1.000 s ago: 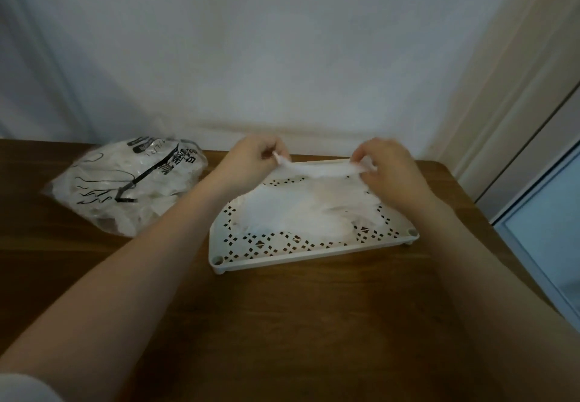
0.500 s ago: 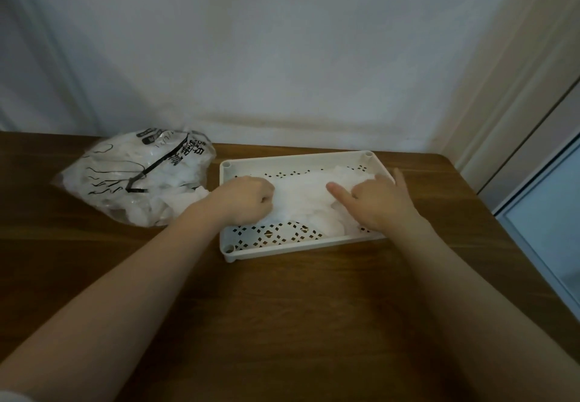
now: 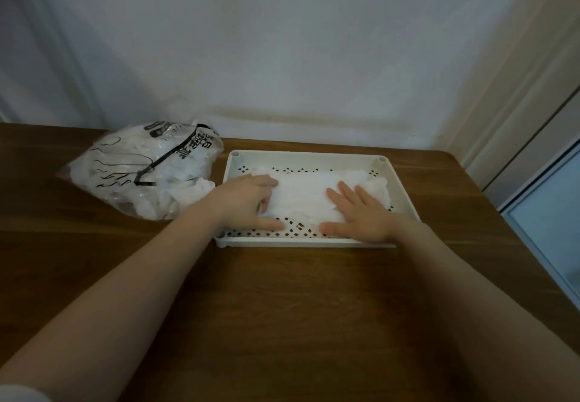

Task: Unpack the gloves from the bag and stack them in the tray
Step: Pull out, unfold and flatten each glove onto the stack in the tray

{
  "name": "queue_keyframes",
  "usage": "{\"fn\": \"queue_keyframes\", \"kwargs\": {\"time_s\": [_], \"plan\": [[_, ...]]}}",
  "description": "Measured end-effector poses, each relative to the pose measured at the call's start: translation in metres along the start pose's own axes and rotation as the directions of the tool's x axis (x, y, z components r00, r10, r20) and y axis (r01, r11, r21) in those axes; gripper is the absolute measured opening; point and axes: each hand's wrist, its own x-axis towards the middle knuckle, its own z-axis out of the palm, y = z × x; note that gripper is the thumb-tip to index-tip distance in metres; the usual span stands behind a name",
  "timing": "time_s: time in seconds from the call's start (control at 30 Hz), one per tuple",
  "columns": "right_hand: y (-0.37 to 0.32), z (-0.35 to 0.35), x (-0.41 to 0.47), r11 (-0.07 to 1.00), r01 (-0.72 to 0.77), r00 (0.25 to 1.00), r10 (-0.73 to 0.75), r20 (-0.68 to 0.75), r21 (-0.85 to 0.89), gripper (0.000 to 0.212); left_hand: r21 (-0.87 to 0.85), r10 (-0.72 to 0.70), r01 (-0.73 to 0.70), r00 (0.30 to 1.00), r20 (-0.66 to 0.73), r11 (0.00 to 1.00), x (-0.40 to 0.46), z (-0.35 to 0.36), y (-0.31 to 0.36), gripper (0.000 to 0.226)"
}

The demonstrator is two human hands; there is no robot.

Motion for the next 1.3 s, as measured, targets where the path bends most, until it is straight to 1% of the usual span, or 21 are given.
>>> {"fn": "queue_keyframes", "kwargs": {"time_s": [0.07, 0.13, 0.2, 0.23, 0.3, 0.33, 0.4, 0.47, 0.53, 0.6, 0.63, 0.7, 0.8, 0.87, 0.93, 0.97, 1.03, 1.1, 1.2, 1.27, 1.3], "plan": [[-0.006, -0.003, -0.002, 0.999, -0.031, 0.999, 0.030, 0.013, 0.019, 0.085, -0.026, 0.045, -0.046, 0.999, -0.021, 0.999, -0.001, -0.006, -0.009, 0.034], [-0.016, -0.006, 0.001, 0.995, -0.095, 0.994, 0.096, -0.044, 0.035, 0.078, -0.059, 0.090, -0.095, 0.991, -0.095, 0.994, -0.004, -0.005, -0.010, 0.027], [-0.033, -0.007, 0.002, 0.989, -0.132, 0.955, 0.147, -0.259, 0.073, 0.069, -0.153, 0.102, -0.150, 0.955, -0.280, 0.977, -0.013, 0.001, -0.008, 0.019], [-0.041, -0.008, 0.000, 0.983, -0.116, 0.902, 0.163, -0.401, 0.139, 0.062, -0.200, 0.086, -0.172, 0.922, -0.378, 0.964, -0.017, 0.002, -0.006, 0.018], [-0.061, -0.011, -0.001, 0.972, 0.027, 0.773, 0.128, -0.621, 0.234, 0.043, -0.282, 0.008, -0.190, 0.841, -0.542, 0.940, -0.026, -0.003, -0.006, 0.020], [-0.074, -0.012, 0.000, 0.966, 0.117, 0.746, 0.069, -0.662, 0.232, 0.033, -0.337, -0.051, -0.196, 0.797, -0.602, 0.921, -0.032, -0.006, -0.008, 0.022], [-0.103, -0.016, 0.004, 0.940, 0.266, 0.761, -0.069, -0.645, 0.214, 0.024, -0.487, -0.202, -0.215, 0.717, -0.667, 0.846, -0.041, -0.012, -0.011, 0.027], [-0.133, -0.016, 0.013, 0.903, 0.359, 0.795, -0.163, -0.585, 0.236, 0.025, -0.612, -0.321, -0.287, 0.649, -0.690, 0.737, -0.049, -0.014, -0.015, 0.031], [-0.159, -0.014, 0.025, 0.872, 0.407, 0.819, -0.216, -0.532, 0.273, 0.032, -0.686, -0.410, -0.371, 0.592, -0.694, 0.626, -0.053, -0.013, -0.021, 0.033], [-0.180, -0.010, 0.038, 0.871, 0.397, 0.850, -0.230, -0.475, 0.289, 0.043, -0.744, -0.497, -0.429, 0.559, -0.664, 0.512, -0.056, -0.010, -0.029, 0.036], [-0.188, -0.008, 0.044, 0.882, 0.373, 0.864, -0.217, -0.454, 0.288, 0.044, -0.770, -0.530, -0.437, 0.559, -0.637, 0.465, -0.058, -0.007, -0.033, 0.038], [-0.195, -0.006, 0.050, 0.895, 0.325, 0.874, -0.160, -0.459, 0.307, 0.034, -0.810, -0.550, -0.417, 0.594, -0.586, 0.412, -0.060, -0.003, -0.039, 0.039], [-0.193, -0.011, 0.048, 0.849, 0.341, 0.839, -0.081, -0.538, 0.404, 0.017, -0.855, -0.546, -0.345, 0.661, -0.515, 0.388, -0.064, -0.002, -0.043, 0.035], [-0.186, -0.016, 0.043, 0.739, 0.366, 0.831, 0.015, -0.556, 0.566, 0.013, -0.871, -0.530, -0.262, 0.708, -0.466, 0.417, -0.066, -0.002, -0.046, 0.029], [-0.180, -0.023, 0.037, 0.530, 0.366, 0.866, 0.107, -0.489, 0.765, 0.012, -0.847, -0.456, -0.177, 0.778, -0.433, 0.502, -0.070, -0.001, -0.047, 0.017], [-0.177, -0.026, 0.034, 0.416, 0.360, 0.886, 0.129, -0.446, 0.835, 0.012, -0.829, -0.393, -0.181, 0.814, -0.428, 0.529, -0.071, 0.000, -0.048, 0.008], [-0.171, -0.029, 0.030, 0.236, 0.343, 0.914, 0.140, -0.381, 0.909, 0.009, -0.813, -0.275, -0.243, 0.857, -0.435, 0.529, -0.073, -0.001, -0.047, 0.027], [-0.165, -0.032, 0.025, 0.106, 0.331, 0.931, 0.123, -0.343, 0.937, 0.007, -0.793, -0.235, -0.294, 0.850, -0.472, 0.533, -0.071, -0.005, -0.045, 0.038], [-0.156, -0.036, 0.018, -0.073, 0.343, 0.939, 0.044, -0.341, 0.936, 0.014, -0.772, -0.332, -0.271, 0.785, -0.522, 0.575, -0.069, -0.015, -0.035, 0.010], [-0.150, -0.037, 0.013, -0.151, 0.347, 0.936, 0.000, -0.351, 0.926, 0.018, -0.806, -0.435, -0.265, 0.730, -0.526, 0.530, -0.068, -0.019, -0.030, 0.017], [-0.148, -0.037, 0.011, -0.156, 0.360, 0.930, -0.023, -0.367, 0.920, 0.019, -0.832, -0.477, -0.270, 0.715, -0.510, 0.484, -0.068, -0.022, -0.028, 0.020]]}}
